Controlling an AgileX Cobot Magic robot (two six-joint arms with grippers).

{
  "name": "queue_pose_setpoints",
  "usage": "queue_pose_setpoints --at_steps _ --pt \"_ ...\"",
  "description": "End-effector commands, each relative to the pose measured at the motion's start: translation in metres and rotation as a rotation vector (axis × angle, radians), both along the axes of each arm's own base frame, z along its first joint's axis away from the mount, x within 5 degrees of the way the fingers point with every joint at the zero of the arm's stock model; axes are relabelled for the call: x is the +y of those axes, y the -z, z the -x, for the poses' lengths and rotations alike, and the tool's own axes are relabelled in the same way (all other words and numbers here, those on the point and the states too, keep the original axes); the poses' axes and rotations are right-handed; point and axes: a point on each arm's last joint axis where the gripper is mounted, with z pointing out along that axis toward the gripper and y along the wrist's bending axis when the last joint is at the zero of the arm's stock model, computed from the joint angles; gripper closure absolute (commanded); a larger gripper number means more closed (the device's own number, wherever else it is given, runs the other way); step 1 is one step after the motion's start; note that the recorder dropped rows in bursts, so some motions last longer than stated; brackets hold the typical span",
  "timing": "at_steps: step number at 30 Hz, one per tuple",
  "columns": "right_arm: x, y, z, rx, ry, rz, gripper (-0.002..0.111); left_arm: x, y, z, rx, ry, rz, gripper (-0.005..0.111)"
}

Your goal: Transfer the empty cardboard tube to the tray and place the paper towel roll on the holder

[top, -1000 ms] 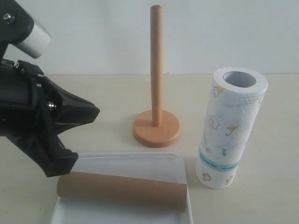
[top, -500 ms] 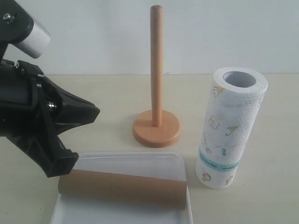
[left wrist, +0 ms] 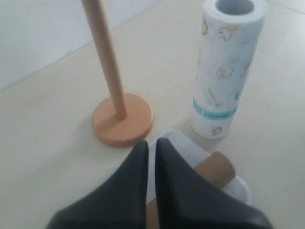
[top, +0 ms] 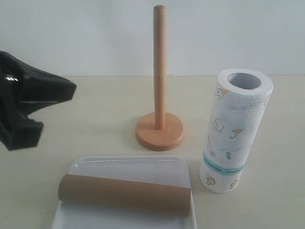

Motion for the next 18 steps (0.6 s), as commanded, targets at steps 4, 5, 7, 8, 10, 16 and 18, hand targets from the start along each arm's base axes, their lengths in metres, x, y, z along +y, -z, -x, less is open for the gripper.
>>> queue_pose_setpoints --at_steps 4,5,7,8,10,16,18 --pt "0.0 -0.001 0.0 -0.01 -0.003 0.003 0.108 0.036 -0.029 0.024 0.202 -0.225 0.494 0.102" --pt "0.0 -0.001 0.0 -0.01 -0.003 0.003 0.108 0.041 -0.033 0.028 0.202 -0.235 0.534 0.102" --pt "0.0 -0.001 0.0 -0.01 -0.003 0.003 0.108 0.052 -0.042 0.036 0.167 -0.263 0.619 0.102" --pt "0.0 -0.001 0.0 -0.01 -0.003 0.003 0.108 0.058 -0.046 0.041 0.144 -0.271 0.649 0.102" --pt "0.0 -0.001 0.0 -0.01 -0.003 0.003 0.108 0.069 -0.052 0.052 0.088 -0.297 0.687 0.102" --pt "0.0 -0.001 0.0 -0.01 -0.003 0.003 0.108 0.087 -0.058 0.083 0.071 -0.338 0.798 0.102" --pt "0.0 -0.001 0.0 -0.01 -0.003 0.003 0.108 0.089 -0.057 0.092 0.072 -0.34 0.799 0.102"
